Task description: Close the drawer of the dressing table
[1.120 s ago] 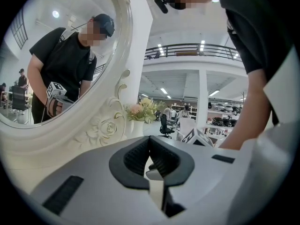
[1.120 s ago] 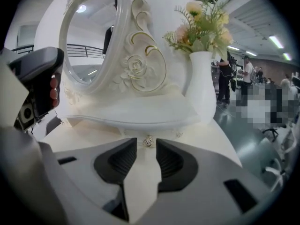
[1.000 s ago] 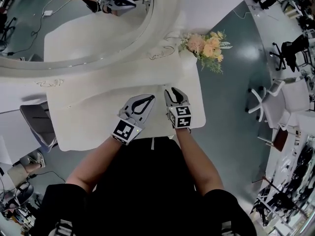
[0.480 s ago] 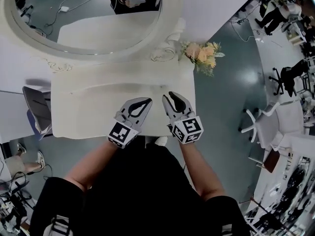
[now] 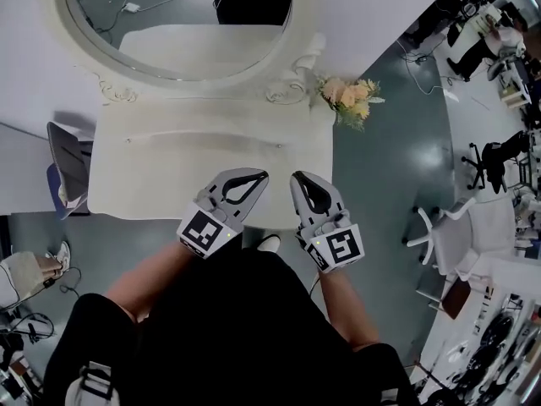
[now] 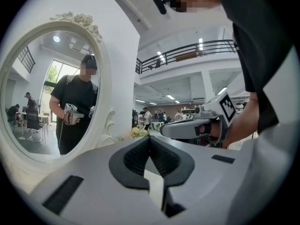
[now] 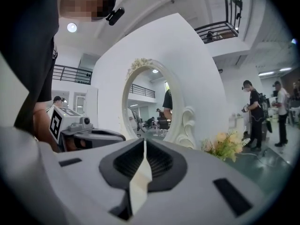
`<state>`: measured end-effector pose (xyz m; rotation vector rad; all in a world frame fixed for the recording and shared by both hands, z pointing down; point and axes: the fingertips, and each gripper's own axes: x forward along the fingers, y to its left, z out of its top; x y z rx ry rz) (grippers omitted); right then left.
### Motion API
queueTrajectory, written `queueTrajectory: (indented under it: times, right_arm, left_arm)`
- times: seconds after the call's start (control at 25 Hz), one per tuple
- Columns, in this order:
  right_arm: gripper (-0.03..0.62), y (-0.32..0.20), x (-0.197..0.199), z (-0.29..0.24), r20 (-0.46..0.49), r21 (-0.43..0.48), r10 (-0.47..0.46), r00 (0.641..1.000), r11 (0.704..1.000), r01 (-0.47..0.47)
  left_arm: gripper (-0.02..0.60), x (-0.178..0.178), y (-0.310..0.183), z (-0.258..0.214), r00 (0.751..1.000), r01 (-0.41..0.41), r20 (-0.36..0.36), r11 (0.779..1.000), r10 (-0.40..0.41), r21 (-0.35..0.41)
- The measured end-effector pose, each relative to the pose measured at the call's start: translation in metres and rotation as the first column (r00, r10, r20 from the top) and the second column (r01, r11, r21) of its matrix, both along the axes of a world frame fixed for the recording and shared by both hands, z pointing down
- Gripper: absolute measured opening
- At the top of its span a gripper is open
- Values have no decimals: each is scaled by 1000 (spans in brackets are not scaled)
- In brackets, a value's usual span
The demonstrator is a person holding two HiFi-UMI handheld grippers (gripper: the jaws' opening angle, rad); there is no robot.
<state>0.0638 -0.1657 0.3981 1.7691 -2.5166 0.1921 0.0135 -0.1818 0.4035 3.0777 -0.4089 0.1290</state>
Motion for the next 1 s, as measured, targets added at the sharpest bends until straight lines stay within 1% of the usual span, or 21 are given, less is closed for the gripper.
queueTrajectory:
  times: [0.08, 0.2, 0.4, 0.6, 1.0]
  right_arm:
    - [5, 7, -1, -9, 2, 15, -7, 1000, 1000, 7]
    - [3, 15, -2, -17, 6, 27, -11, 1000, 1000, 11]
    - [3, 26, -3, -29, 1, 40, -20, 1000, 999, 20]
    - [3, 30, -5, -33, 1, 44, -25, 1000, 999, 25]
    - [2, 37, -15, -34, 4, 47, -54, 999, 997, 53]
  left_arm:
    - [-6, 1, 6, -10, 1000, -7, -9, 1000, 7, 6]
    - [-6, 1, 14, -18, 1000, -10, -24, 1000, 10, 3]
    - [-6, 1, 23, -27, 1000, -22, -19, 999, 23, 29]
    - [-6, 0, 25, -36, 999, -9, -38, 1000, 10, 14]
    - [-6, -6, 29, -34, 999, 12, -31, 1000, -12, 12]
